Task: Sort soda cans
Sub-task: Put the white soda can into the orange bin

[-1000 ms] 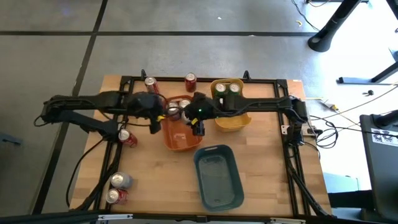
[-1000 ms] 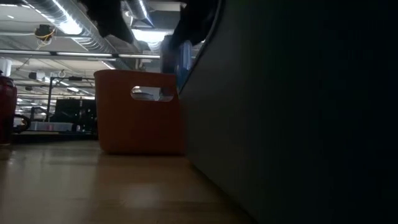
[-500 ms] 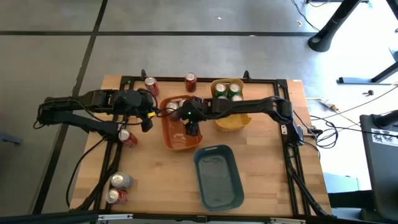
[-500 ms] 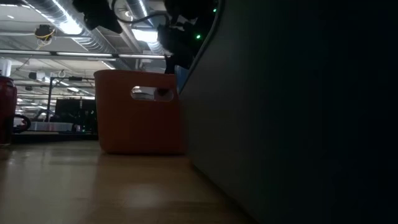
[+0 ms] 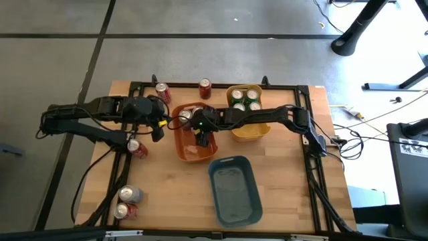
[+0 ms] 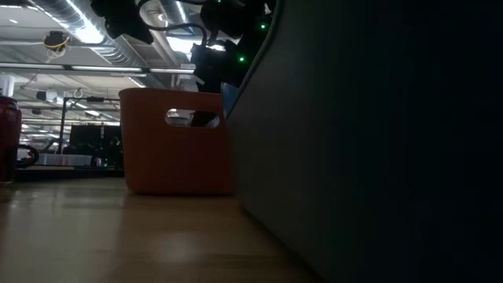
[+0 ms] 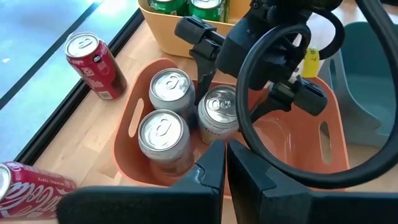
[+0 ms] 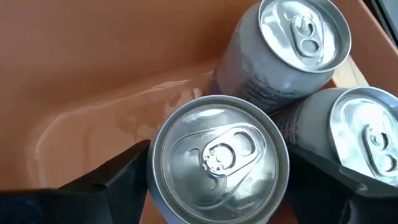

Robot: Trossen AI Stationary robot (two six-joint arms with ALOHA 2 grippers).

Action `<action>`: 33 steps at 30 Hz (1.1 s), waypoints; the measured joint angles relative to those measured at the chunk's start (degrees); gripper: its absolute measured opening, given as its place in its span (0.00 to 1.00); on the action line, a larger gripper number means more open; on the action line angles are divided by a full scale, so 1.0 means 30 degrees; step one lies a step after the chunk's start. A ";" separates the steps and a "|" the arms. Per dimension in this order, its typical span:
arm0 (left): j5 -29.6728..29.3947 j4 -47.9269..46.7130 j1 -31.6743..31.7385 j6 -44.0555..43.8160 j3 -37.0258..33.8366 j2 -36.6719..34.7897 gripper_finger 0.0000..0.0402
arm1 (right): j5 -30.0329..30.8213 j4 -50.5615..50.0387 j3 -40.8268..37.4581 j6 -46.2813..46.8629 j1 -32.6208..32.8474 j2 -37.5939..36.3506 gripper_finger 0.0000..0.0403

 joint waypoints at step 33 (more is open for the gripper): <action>0.0081 0.1261 0.0595 -0.0155 0.0022 0.0182 0.37 | 0.2235 -0.5772 0.1435 -0.0507 0.0674 -0.2652 0.89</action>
